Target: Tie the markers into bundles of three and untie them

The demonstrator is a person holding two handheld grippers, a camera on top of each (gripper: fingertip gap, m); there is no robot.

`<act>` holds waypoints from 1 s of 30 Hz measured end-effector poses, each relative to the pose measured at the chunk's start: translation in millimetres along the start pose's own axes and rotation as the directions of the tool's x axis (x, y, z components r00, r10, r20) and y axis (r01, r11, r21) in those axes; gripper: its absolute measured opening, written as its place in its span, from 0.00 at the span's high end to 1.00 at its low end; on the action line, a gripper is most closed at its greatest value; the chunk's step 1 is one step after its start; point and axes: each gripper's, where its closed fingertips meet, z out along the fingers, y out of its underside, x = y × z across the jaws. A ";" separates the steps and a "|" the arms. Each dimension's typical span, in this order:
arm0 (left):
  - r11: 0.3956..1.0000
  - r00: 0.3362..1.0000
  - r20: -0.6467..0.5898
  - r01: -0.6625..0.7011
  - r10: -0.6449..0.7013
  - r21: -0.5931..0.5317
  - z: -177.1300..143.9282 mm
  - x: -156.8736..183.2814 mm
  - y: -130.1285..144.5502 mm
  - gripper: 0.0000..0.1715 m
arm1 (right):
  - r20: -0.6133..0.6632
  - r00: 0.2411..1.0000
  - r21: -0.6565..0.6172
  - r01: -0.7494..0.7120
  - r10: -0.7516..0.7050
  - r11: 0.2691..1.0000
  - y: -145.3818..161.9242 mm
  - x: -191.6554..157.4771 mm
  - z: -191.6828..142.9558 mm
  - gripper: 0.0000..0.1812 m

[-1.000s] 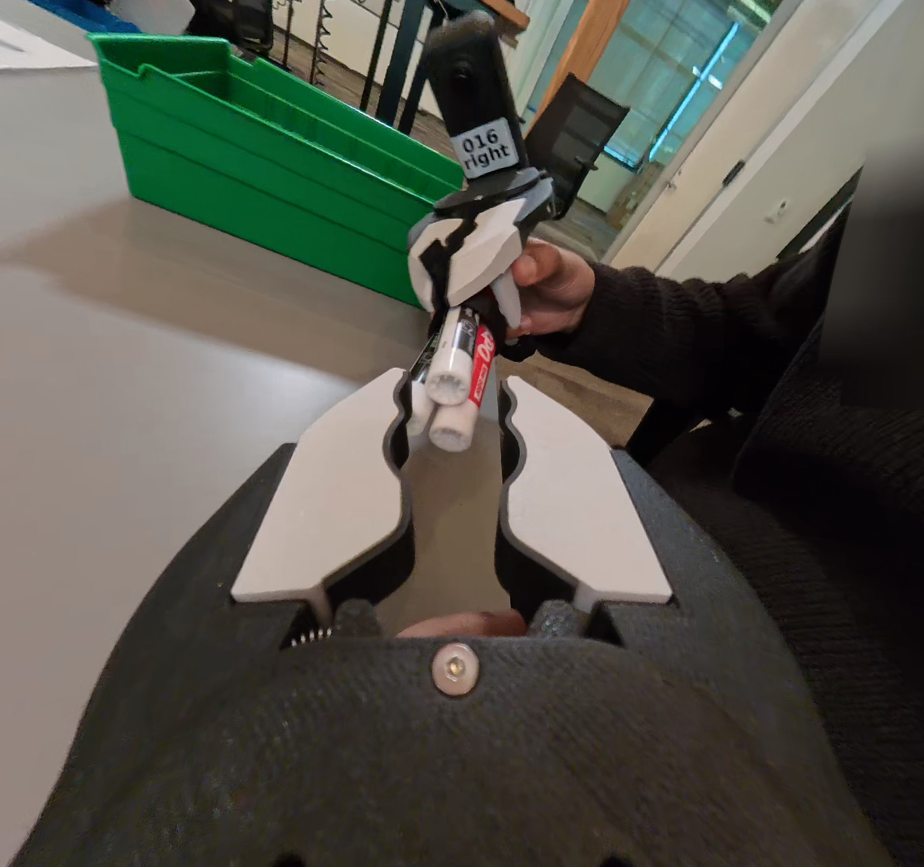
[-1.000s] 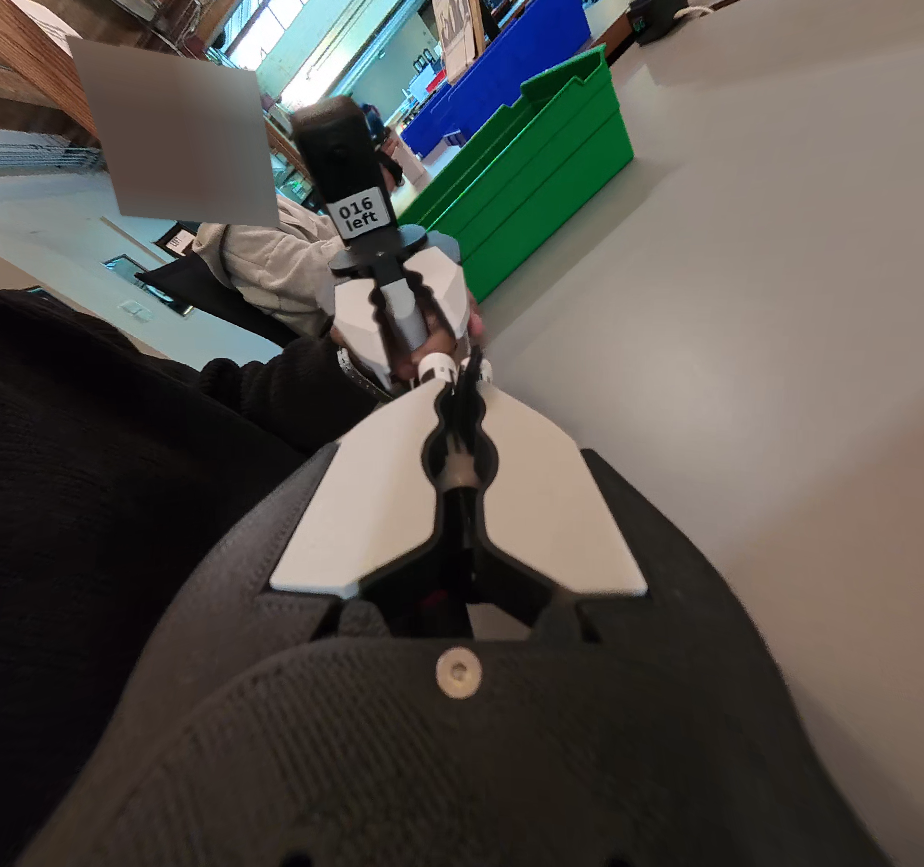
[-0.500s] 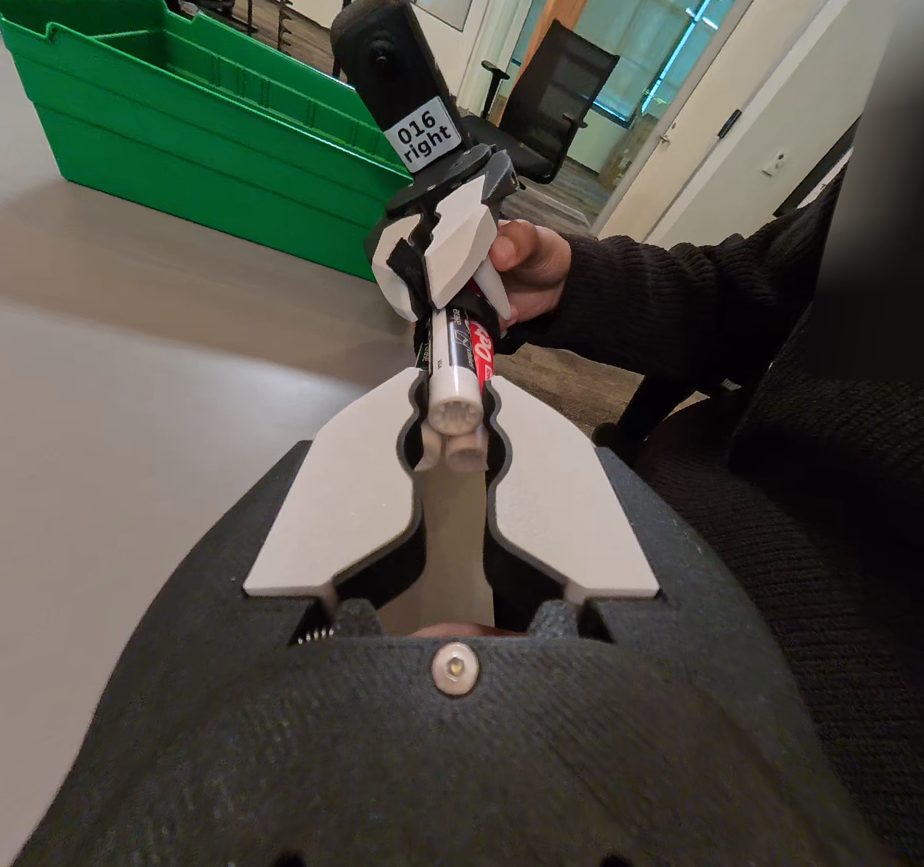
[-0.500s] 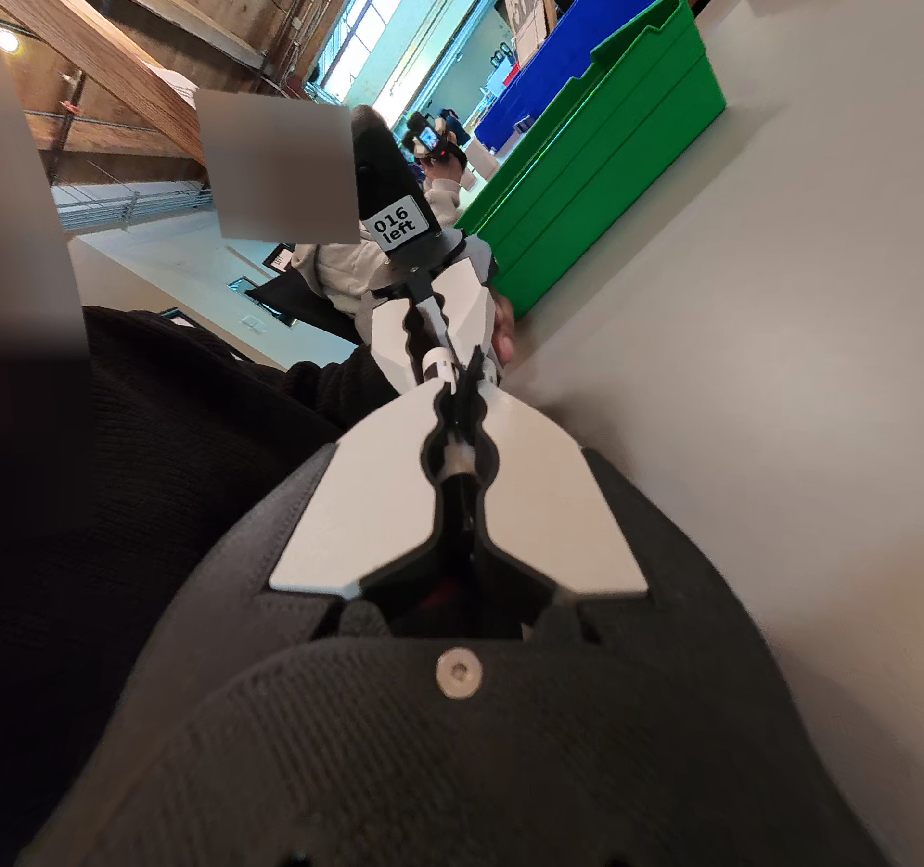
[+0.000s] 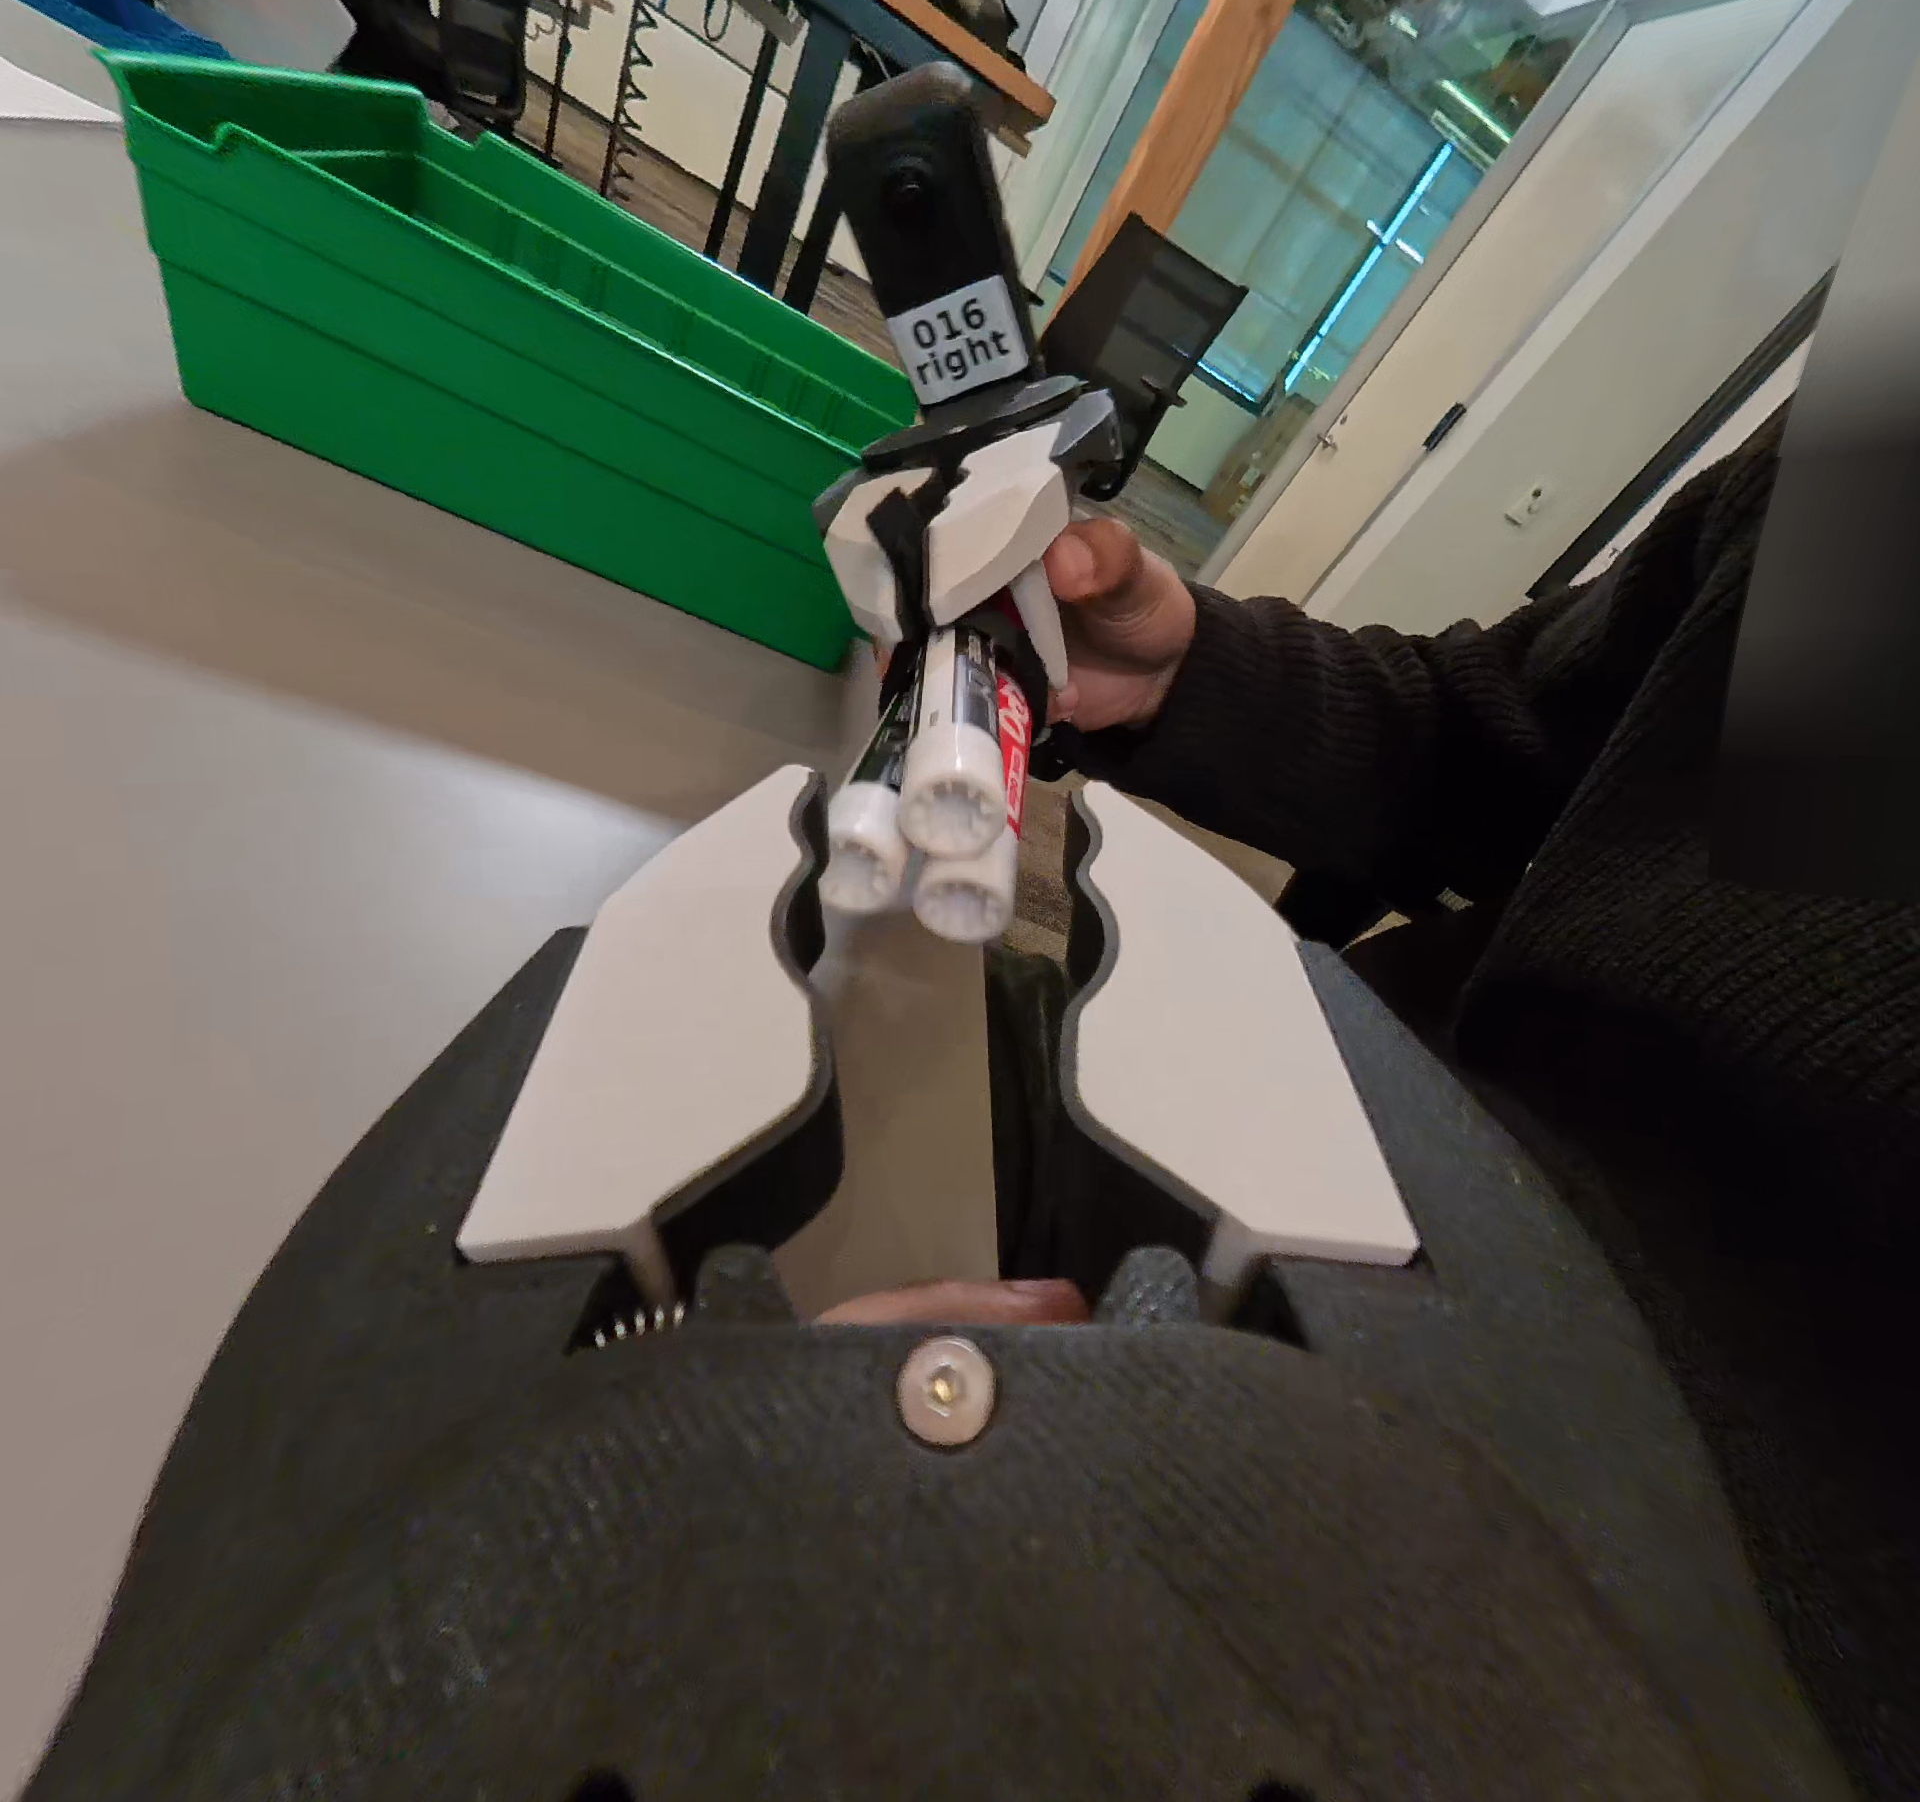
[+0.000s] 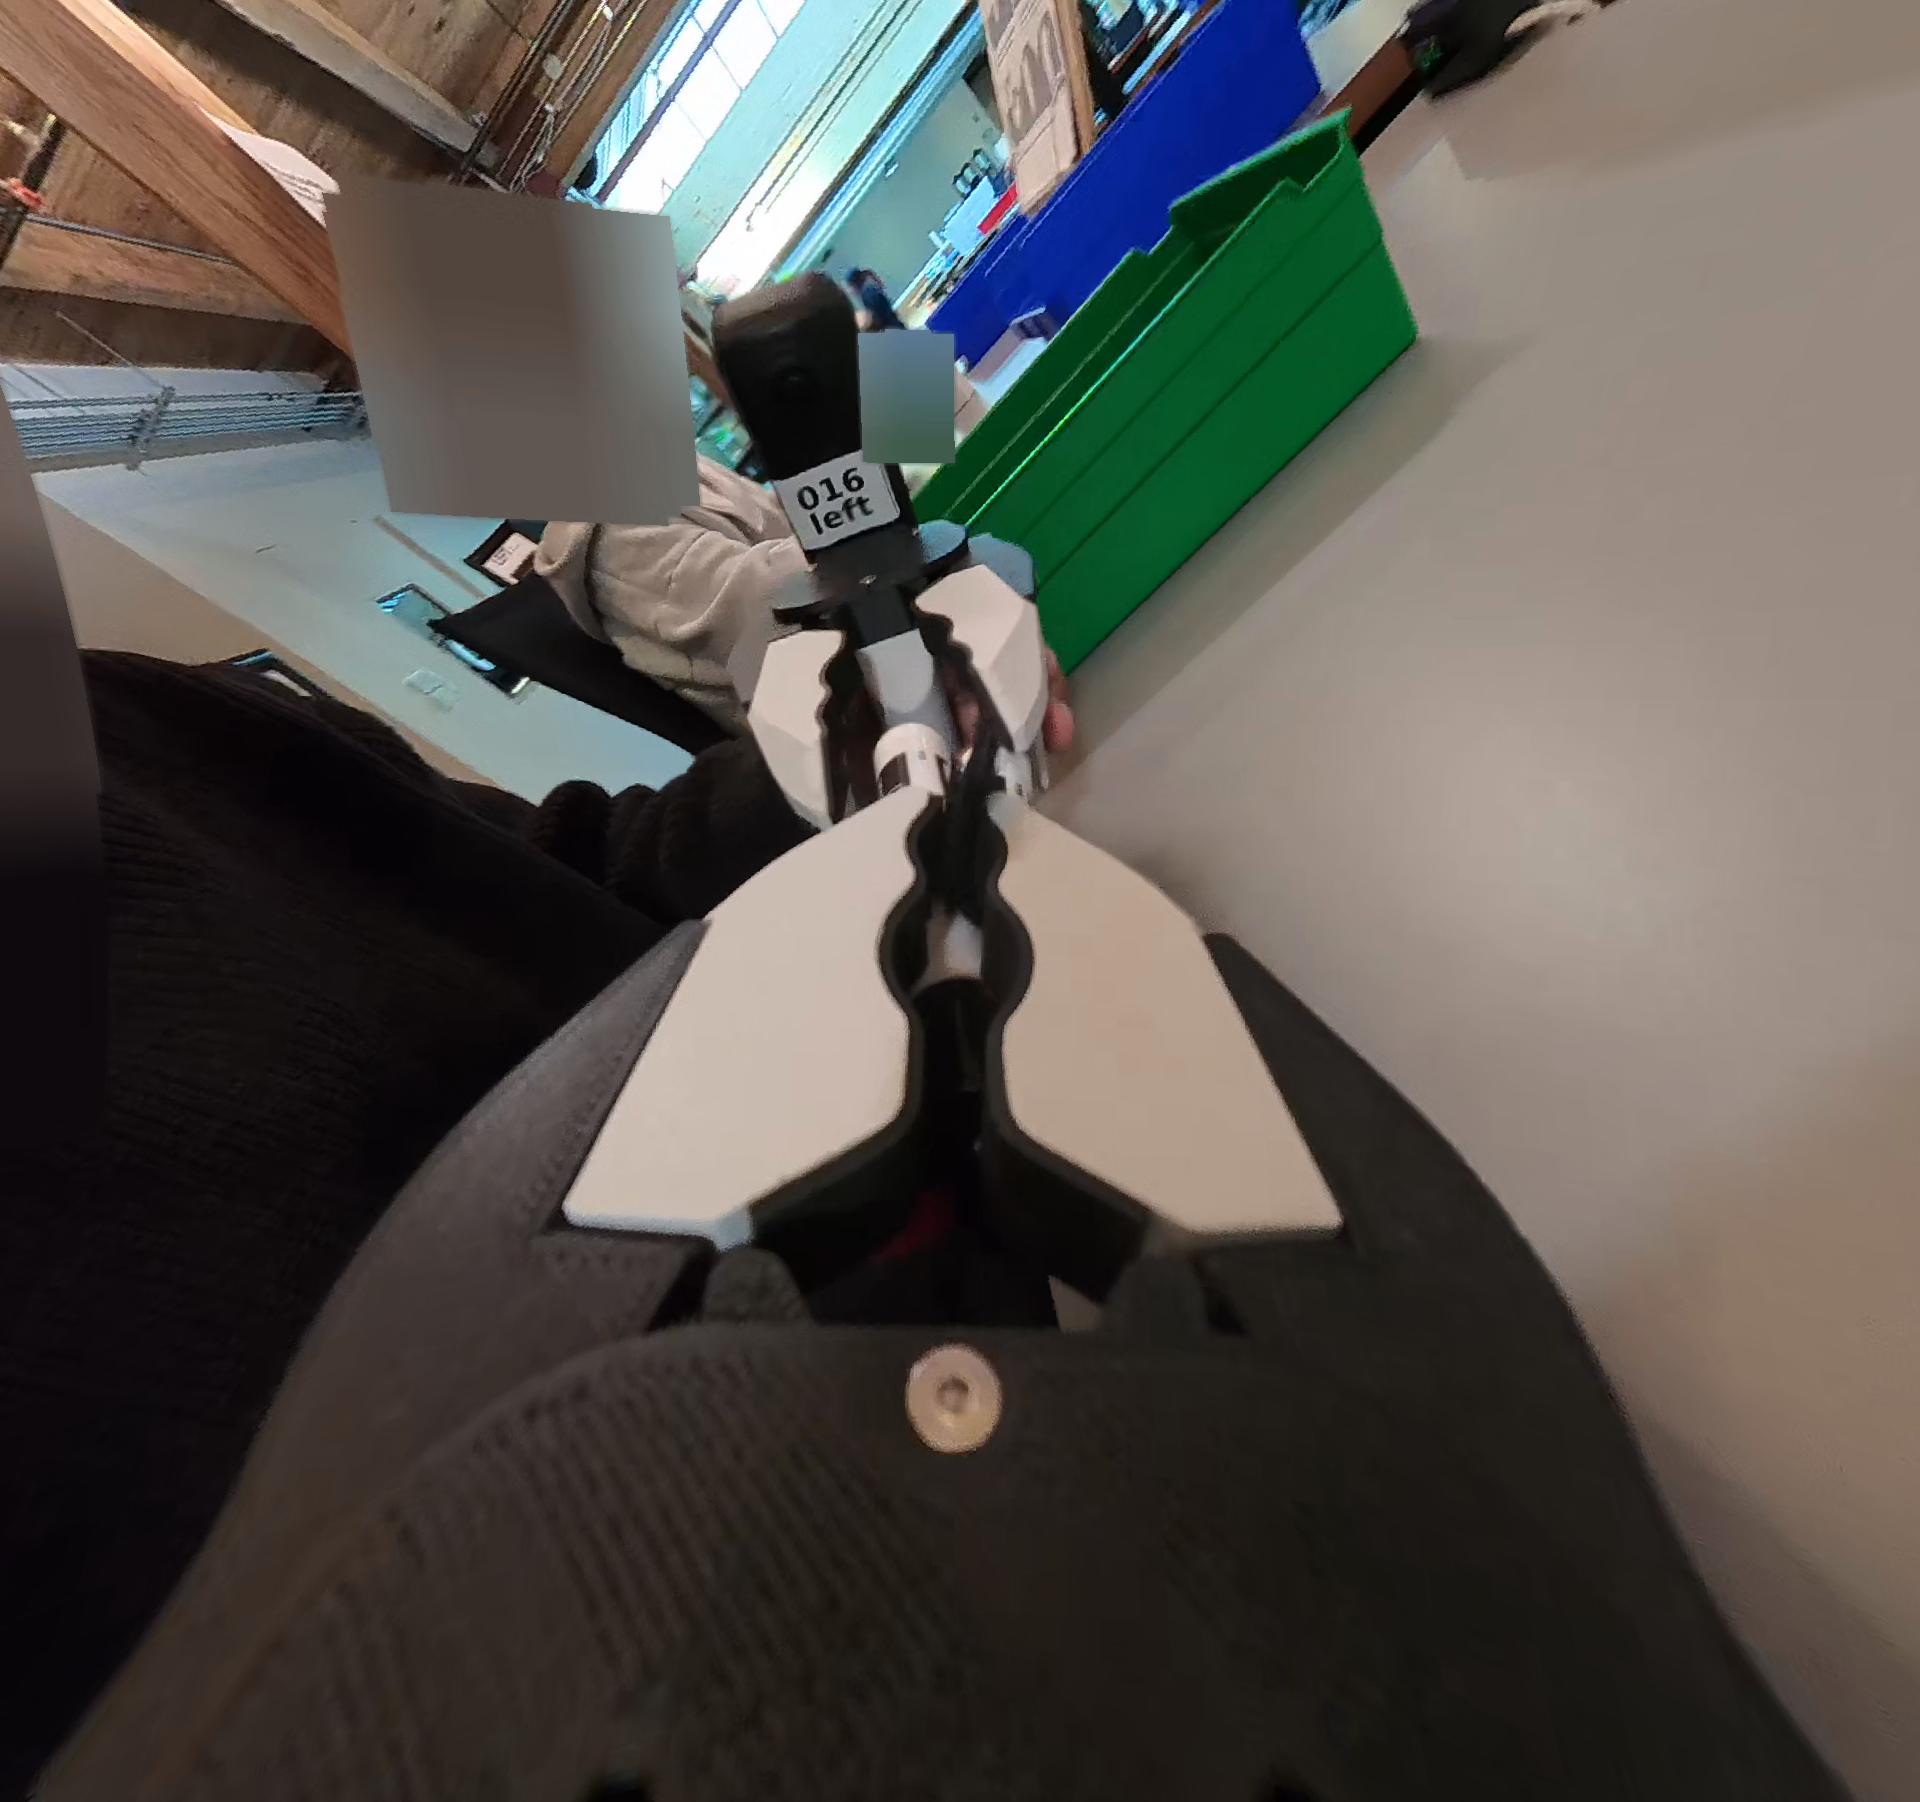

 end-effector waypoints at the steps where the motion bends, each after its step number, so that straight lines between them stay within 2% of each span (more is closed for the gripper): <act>1: 1.000 1.000 0.009 0.002 -0.002 0.014 -0.9 -1.6 -2.3 0.72 | -0.023 1.000 0.013 0.021 -0.020 1.000 -4.4 -0.6 -2.3 0.98; 6: 0.992 0.999 0.046 0.003 -0.009 0.125 -12.7 -7.2 -20.7 0.70 | -0.132 0.983 0.111 0.145 -0.130 0.983 -44.8 -13.2 -38.5 0.98; 8: 0.993 0.999 0.036 0.030 -0.034 0.116 -13.8 -8.5 -18.3 0.70 | -0.244 0.956 0.155 0.204 -0.163 0.967 -64.1 -8.1 -70.7 0.98; 11: 0.992 0.998 0.029 0.052 -0.055 0.112 -10.0 -9.8 -16.5 0.70 | -0.404 0.903 0.288 0.281 -0.149 0.916 -101.0 -0.8 -135.1 0.98; 13: 0.993 0.998 0.019 0.064 -0.066 0.095 -5.7 -9.2 -12.8 0.70 | -0.585 0.801 0.331 0.375 -0.123 0.866 -119.1 19.7 -184.6 0.97; 15: 0.995 0.997 0.009 0.072 -0.073 0.074 -0.8 -8.1 -8.4 0.70 | -0.792 0.607 0.278 0.459 -0.070 0.844 -125.0 56.8 -233.4 0.98; 16: 0.995 0.997 0.005 0.073 -0.073 0.064 1.7 -7.5 -6.6 0.70 | -0.858 0.512 0.247 0.469 -0.034 0.848 -124.1 76.6 -253.0 0.97; 17: 0.996 0.997 0.002 0.073 -0.073 0.053 4.3 -6.9 -4.8 0.70 | -0.892 0.452 0.236 0.465 0.001 0.853 -122.3 94.1 -265.8 0.97; 21: 0.998 0.997 -0.018 0.069 -0.069 0.007 13.8 -2.6 2.7 0.70 | -0.904 0.404 0.292 0.353 0.136 0.889 -111.3 148.9 -273.4 0.97; 25: 0.998 0.999 -0.023 0.047 -0.048 -0.032 19.2 1.4 9.0 0.70 | -0.960 0.242 0.212 0.304 0.140 0.929 -114.8 187.6 -288.2 0.97; 30: 0.998 0.999 -0.022 0.045 -0.046 -0.046 19.5 1.8 12.6 0.70 | -0.939 0.282 0.267 0.243 0.195 0.933 -114.3 217.1 -277.0 0.97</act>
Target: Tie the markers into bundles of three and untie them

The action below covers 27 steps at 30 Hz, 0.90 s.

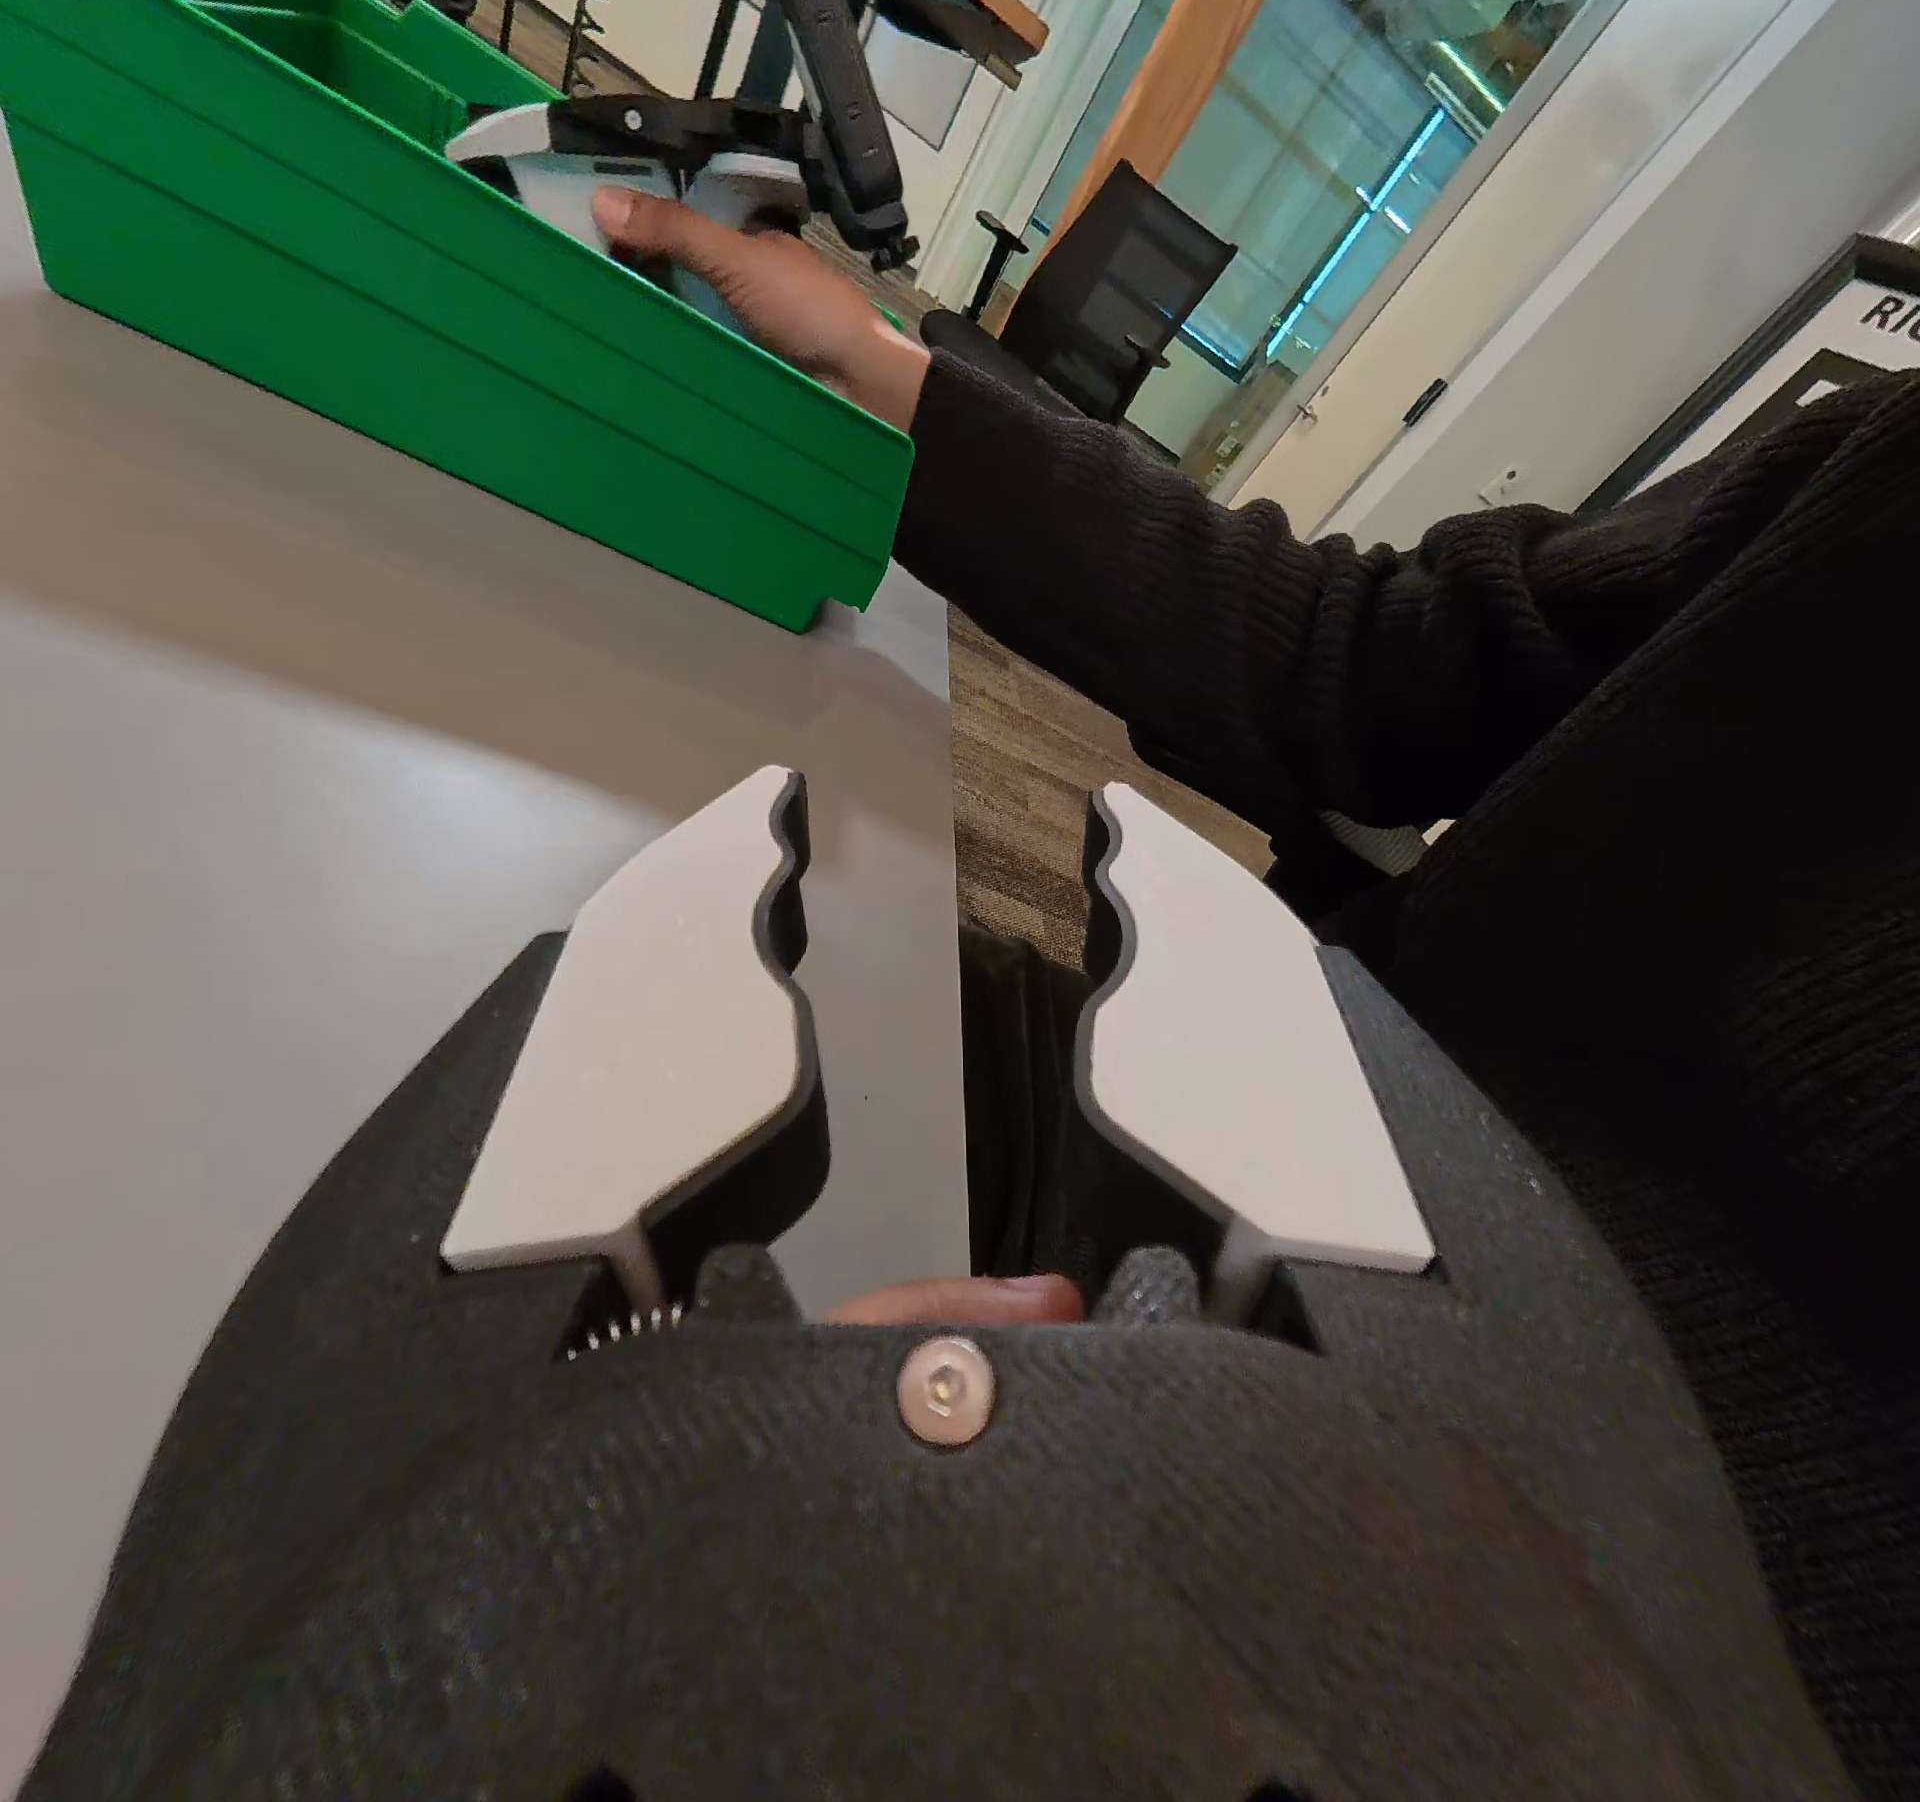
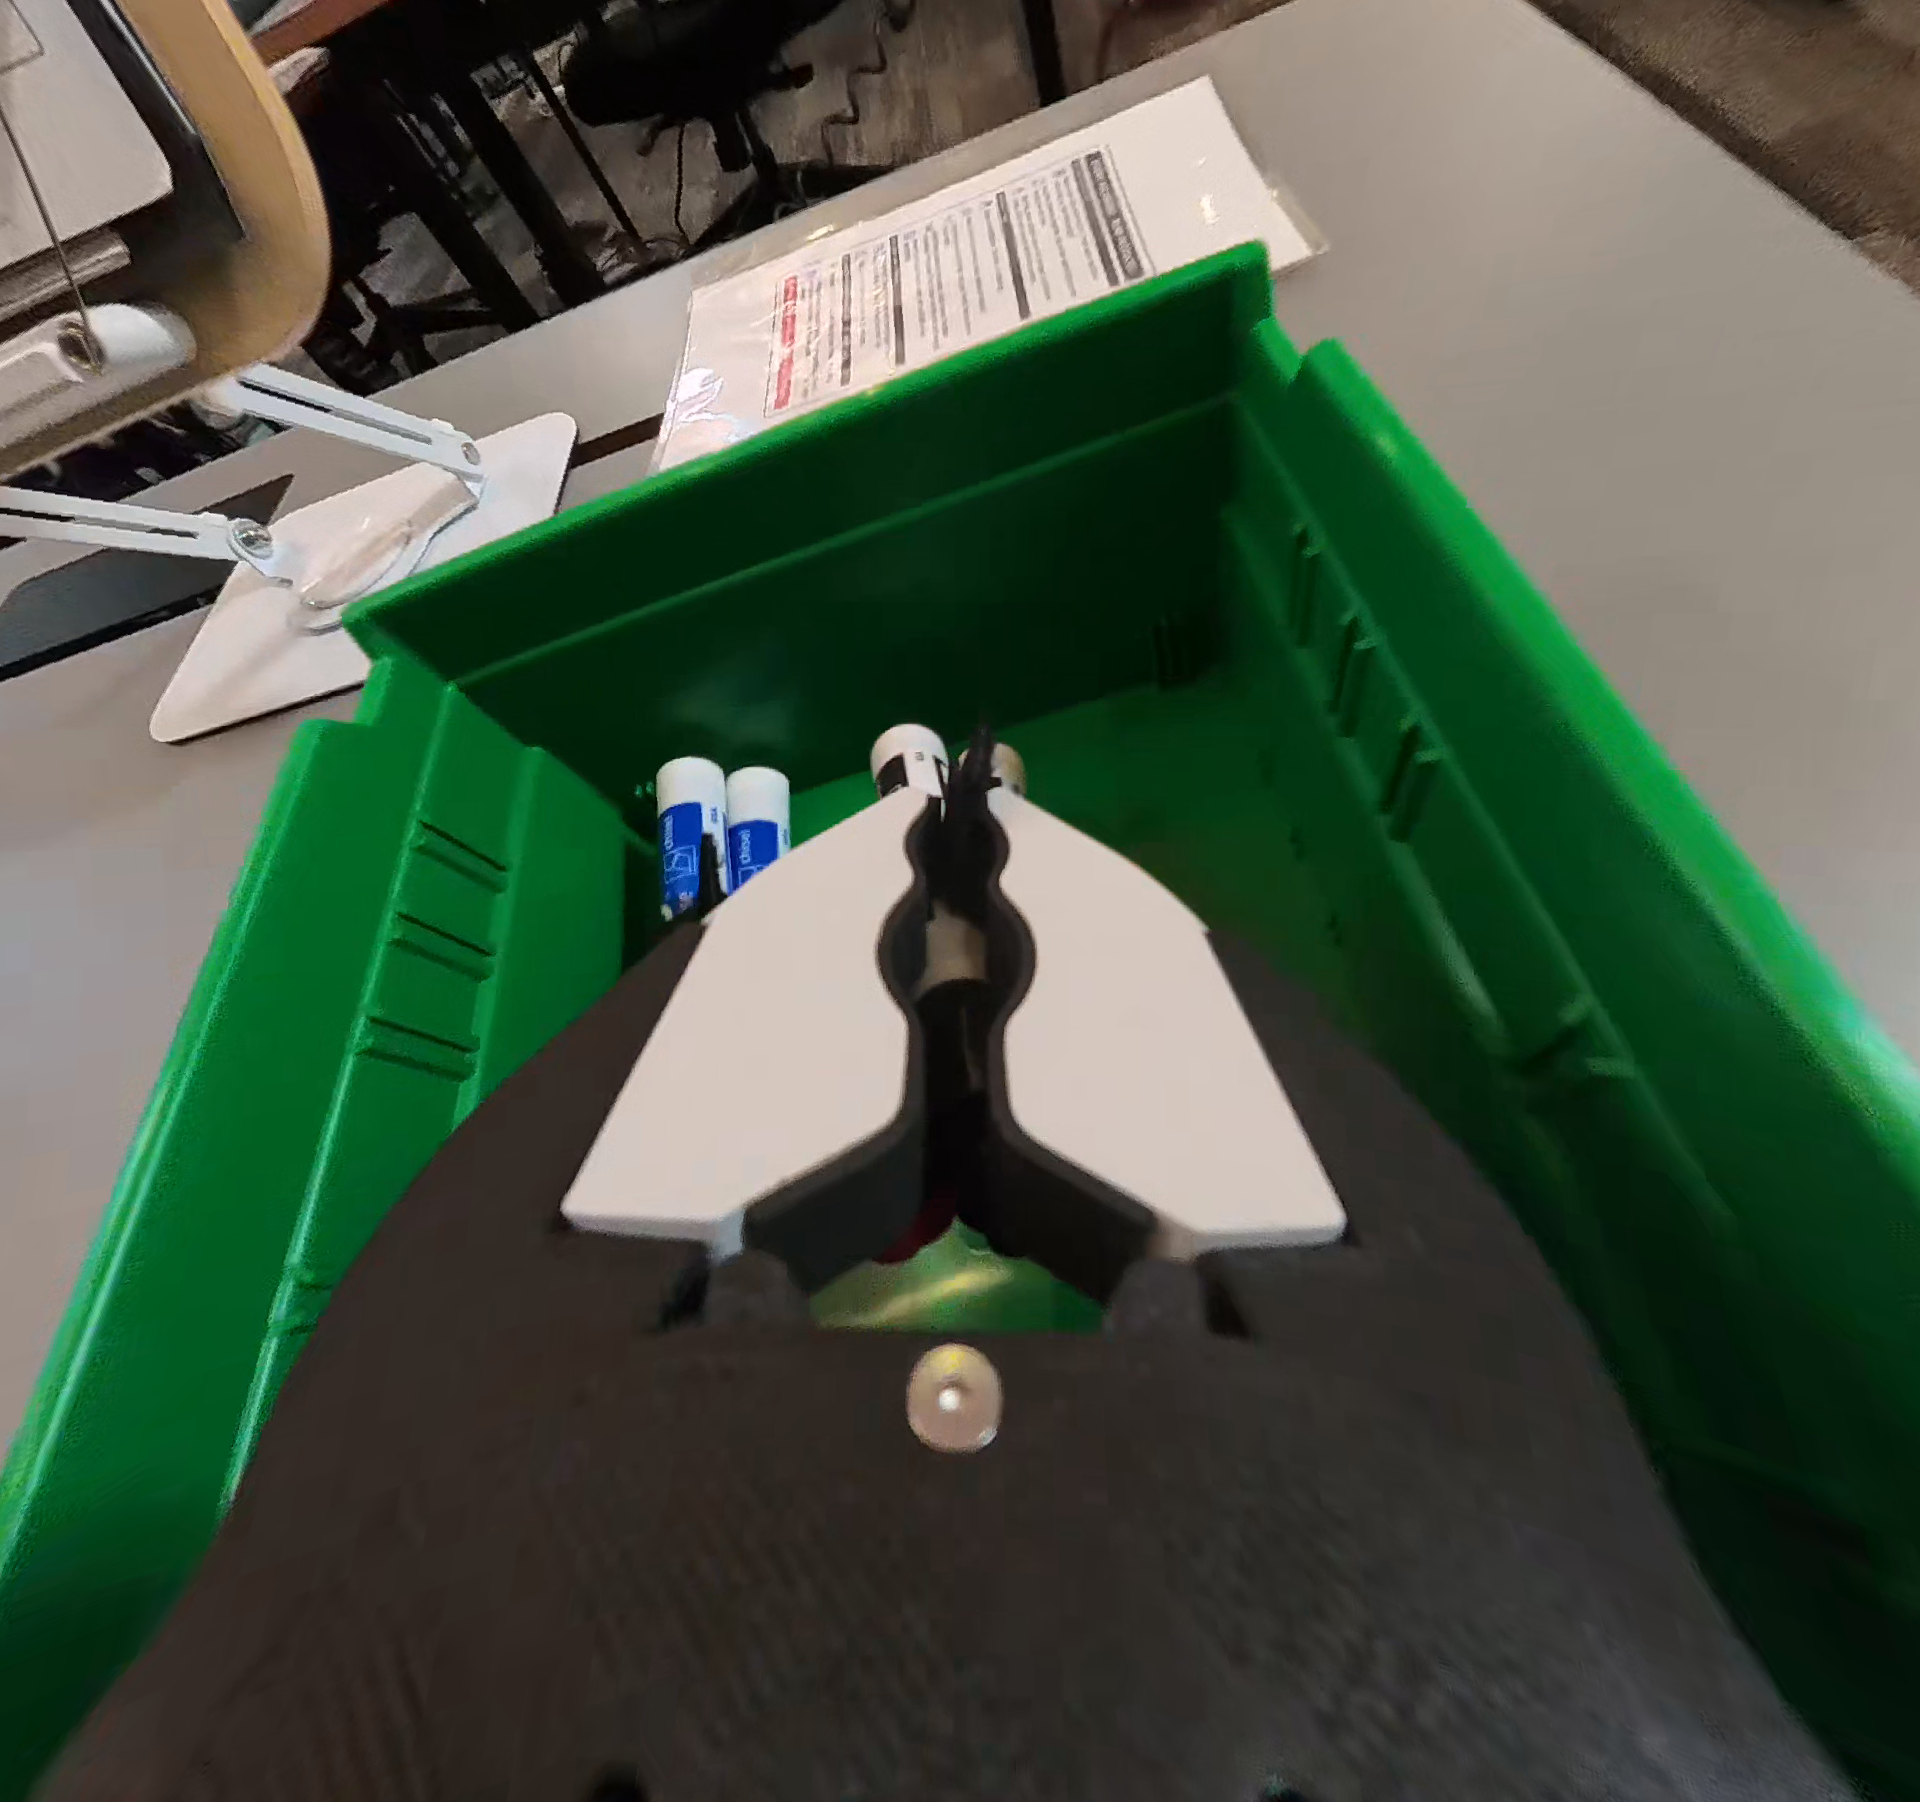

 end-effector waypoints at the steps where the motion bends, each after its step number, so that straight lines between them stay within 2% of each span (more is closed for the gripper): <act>1: 1.000 1.000 0.001 0.001 -0.001 -0.001 -0.6 0.0 0.6 0.70 | 0.004 1.000 -0.010 0.000 0.000 1.000 3.0 -1.1 3.3 0.97; 6: 1.000 1.000 0.009 0.007 -0.007 0.003 -3.5 -1.5 1.3 0.70 | 0.062 0.998 -0.015 -0.023 0.024 1.000 9.4 -8.3 13.2 0.96; 13: 1.000 1.000 0.013 0.005 -0.005 -0.012 -2.7 -1.9 3.9 0.70 | 0.041 0.999 -0.046 0.024 -0.022 0.999 14.2 -5.5 12.9 0.95; 18: 1.000 1.000 0.012 0.002 -0.002 -0.027 -1.1 -1.6 6.4 0.70 | 0.076 0.997 -0.116 0.033 -0.024 0.993 22.8 -7.9 7.7 0.83; 24: 0.999 1.000 0.008 0.003 -0.003 -0.040 -0.1 -0.9 8.8 0.70 | 0.097 0.995 -0.073 0.044 -0.037 0.996 -3.0 -7.7 -16.2 0.70; 27: 0.999 1.000 0.006 0.005 -0.005 -0.044 0.1 -0.6 9.5 0.70 | 0.070 0.992 -0.063 0.109 -0.104 0.992 -11.2 0.2 -29.8 0.69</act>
